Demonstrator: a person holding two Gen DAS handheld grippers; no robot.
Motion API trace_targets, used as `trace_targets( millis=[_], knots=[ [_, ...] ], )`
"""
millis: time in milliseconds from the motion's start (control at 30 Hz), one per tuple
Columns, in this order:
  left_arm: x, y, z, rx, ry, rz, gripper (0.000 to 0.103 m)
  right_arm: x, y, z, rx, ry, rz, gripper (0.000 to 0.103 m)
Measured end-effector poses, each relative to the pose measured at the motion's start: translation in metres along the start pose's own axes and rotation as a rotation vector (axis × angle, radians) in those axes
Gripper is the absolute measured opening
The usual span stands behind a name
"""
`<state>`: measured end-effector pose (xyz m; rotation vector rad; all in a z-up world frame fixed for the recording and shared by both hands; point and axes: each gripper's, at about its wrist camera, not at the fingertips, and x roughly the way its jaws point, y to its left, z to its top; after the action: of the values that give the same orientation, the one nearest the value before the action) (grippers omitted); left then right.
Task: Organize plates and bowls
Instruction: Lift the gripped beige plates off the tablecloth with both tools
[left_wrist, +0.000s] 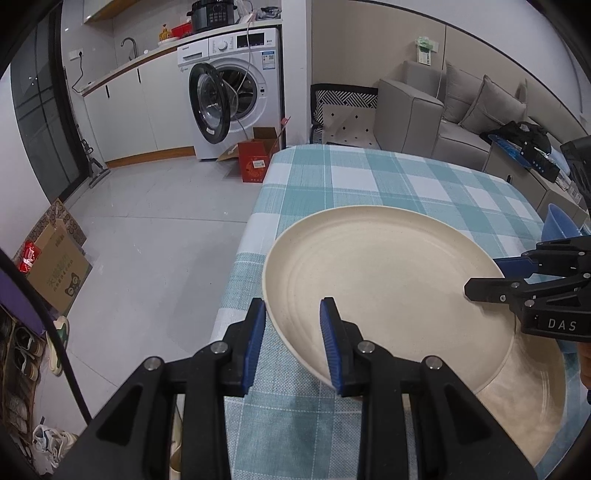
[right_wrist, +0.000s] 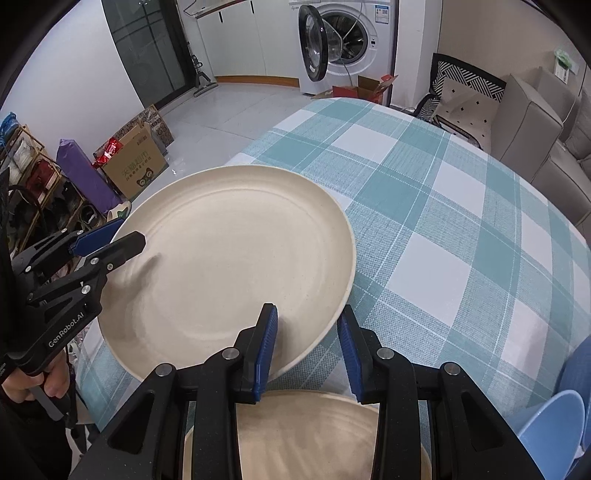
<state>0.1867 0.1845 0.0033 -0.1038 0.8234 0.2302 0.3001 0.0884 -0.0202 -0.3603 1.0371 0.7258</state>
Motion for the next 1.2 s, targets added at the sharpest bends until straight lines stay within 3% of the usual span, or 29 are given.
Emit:
trace_targets(
  millis=[633, 1200],
  knots=[
    [-0.044, -0.023, -0.005, 0.039, -0.085, -0.025, 0.029, -0.055, 0.004, -0.032, -0.014, -0.1, -0.059, 0.034],
    [-0.068, -0.053, -0.017, 0.098, -0.115, -0.068, 0.029, -0.084, -0.004, -0.07, 0.0, -0.107, -0.116, 0.034]
  ],
)
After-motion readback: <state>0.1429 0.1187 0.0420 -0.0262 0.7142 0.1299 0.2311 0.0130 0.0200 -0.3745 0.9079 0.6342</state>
